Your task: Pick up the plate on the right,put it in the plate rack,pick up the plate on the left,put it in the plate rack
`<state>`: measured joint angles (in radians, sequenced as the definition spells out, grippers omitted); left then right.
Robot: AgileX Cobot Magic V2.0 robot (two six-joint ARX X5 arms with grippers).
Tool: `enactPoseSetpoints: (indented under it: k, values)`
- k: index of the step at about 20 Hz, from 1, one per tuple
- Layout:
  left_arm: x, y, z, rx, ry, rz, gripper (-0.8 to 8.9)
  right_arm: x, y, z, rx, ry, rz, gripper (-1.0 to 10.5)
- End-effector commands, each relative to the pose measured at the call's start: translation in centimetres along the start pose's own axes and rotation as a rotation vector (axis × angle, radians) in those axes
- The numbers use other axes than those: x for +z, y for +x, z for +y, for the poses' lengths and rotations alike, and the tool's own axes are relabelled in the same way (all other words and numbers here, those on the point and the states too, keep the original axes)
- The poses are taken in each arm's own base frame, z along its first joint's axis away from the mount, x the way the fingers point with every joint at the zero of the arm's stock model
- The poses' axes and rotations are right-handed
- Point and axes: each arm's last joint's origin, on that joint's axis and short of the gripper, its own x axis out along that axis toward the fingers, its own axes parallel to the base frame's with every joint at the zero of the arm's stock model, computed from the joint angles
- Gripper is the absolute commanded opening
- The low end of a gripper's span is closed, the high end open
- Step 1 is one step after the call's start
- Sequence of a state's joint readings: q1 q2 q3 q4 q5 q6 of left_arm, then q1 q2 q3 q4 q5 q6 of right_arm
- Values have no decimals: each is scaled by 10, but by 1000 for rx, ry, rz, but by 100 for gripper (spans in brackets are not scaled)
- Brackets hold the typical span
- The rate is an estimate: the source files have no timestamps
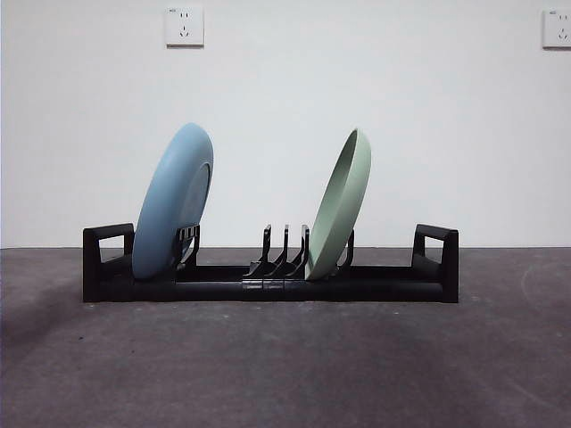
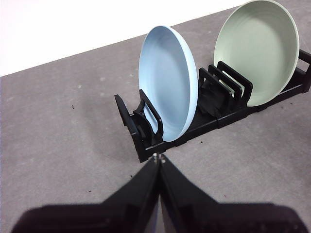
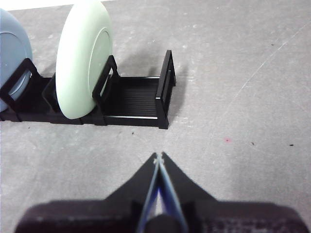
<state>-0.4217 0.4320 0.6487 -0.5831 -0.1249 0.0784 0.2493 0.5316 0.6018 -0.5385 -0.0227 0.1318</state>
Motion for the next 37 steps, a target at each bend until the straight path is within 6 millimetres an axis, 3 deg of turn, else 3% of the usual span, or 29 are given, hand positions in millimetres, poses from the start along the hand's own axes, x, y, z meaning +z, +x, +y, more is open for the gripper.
enactPoseSetpoints:
  k: [1,5,12,15,37]
  values:
    - [-3,-8,4,58,13,-26,-3,-1,0,0,-2,8,-3,1]
    - [-29,-14,11,137,-39,-163,-3,-1,0,0,-2,8,-3,1]
    - [-111,38,15,279,-98,-236,-3,-1,0,0,-1,8,-3,1]
    - [-134,49,14,280,-155,-192,-3,-1,0,0,-2,8,-3,1]
    - [-138,49,14,283,-165,-162,-3,-1,0,0,-3,-2,-3,1]
